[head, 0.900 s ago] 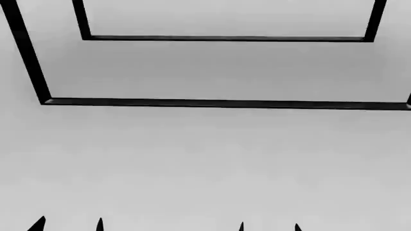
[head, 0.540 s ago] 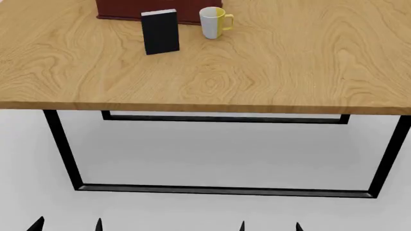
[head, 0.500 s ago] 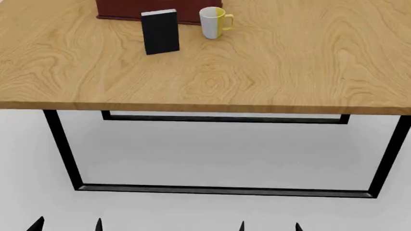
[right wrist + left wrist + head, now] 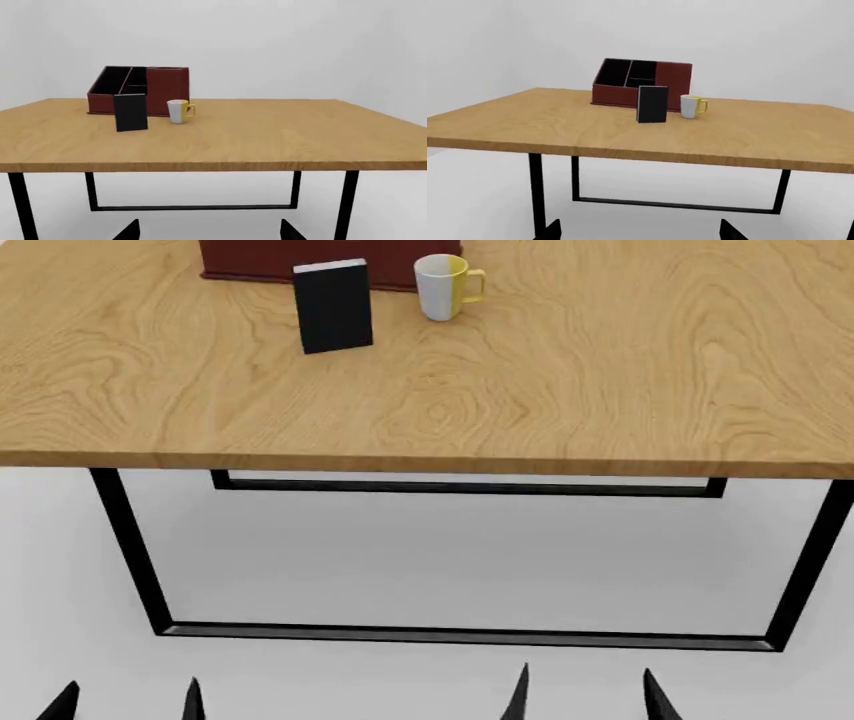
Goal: Pick up the book and place it in the front compartment of the caddy.
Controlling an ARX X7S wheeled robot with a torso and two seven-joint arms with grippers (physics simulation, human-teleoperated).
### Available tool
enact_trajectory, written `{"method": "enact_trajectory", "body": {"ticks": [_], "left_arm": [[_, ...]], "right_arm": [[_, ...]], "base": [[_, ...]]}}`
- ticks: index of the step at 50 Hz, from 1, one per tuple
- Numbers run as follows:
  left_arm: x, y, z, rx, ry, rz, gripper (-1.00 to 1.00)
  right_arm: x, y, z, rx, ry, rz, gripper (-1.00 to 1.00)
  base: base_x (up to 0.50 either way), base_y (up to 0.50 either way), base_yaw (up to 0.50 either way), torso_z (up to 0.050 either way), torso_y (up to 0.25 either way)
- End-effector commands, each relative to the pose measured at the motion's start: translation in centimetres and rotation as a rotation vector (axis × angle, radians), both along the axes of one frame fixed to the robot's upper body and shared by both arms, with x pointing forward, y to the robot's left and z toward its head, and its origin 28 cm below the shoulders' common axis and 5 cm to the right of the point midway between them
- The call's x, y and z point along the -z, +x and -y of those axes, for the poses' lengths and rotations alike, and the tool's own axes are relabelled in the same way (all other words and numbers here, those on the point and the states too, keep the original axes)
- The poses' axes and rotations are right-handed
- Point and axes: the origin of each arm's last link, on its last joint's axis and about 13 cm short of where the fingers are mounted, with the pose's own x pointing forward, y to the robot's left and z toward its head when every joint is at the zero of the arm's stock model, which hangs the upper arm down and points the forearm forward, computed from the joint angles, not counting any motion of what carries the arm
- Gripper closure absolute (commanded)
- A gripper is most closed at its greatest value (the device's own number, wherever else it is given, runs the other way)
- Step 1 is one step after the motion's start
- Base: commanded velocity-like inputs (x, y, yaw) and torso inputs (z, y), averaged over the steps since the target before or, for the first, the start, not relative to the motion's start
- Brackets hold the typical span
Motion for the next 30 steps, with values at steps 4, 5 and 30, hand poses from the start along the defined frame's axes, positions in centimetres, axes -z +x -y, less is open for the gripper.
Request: {"method": "enact_trajectory", "body": {"ticks": [4,5,30], "left_arm": [[-0.1,0.1,0.0,-0.031,0.015,0.093,-1.0],[-0.1,0.2,0.0,-0.032,0.018,0.097,-1.0],[-0.2,0.5,-0.1,-0.106,0.024,0.317,-1.0]], "right_arm": [[-5.9,-0.2,0.7,0.023,-0.05,0.116,-1.0],[-6.3,-0.3,0.7,0.024,-0.053,0.121,-1.0],[-13.4,-3.8,1.0,0.092,-0.13,0.227,-1.0]], "base": [[0.0,0.0,0.0,0.0,0.0],[0.0,0.0,0.0,0.0,0.0],[0.0,0.0,0.0,0.0,0.0]]}}
